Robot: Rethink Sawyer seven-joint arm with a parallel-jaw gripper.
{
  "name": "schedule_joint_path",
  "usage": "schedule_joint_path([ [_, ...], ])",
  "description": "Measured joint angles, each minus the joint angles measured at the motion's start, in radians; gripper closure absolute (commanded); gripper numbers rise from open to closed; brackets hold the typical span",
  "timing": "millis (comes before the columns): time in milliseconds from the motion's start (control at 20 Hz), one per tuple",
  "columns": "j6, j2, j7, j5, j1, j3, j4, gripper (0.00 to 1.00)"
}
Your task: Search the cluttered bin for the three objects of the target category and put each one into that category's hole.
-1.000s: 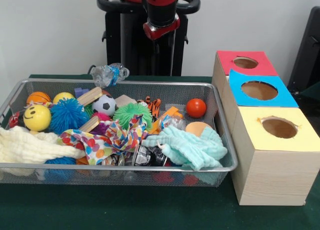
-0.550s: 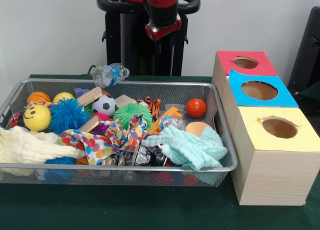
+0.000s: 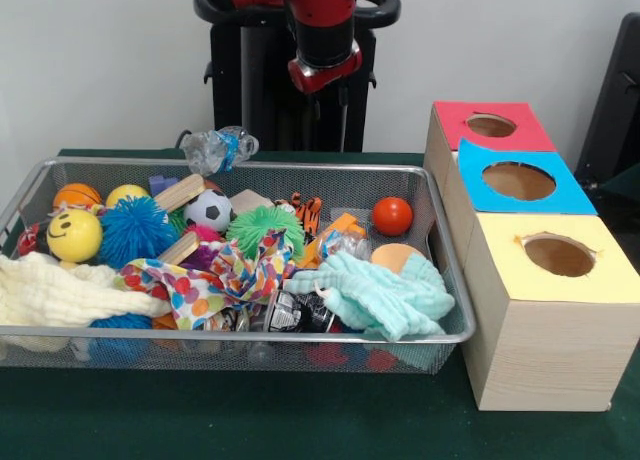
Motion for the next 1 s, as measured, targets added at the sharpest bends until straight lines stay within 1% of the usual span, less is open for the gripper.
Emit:
schedule_joint_path([
  [300, 0.026, 0.000, 0.000, 0.020, 0.000, 0.032, -0.046, 0.00],
  [600, 0.057, 0.000, 0.000, 0.039, 0.000, 0.056, -0.073, 0.00],
  [1000, 0.073, 0.001, 0.000, 0.047, 0.000, 0.070, -0.081, 0.00],
])
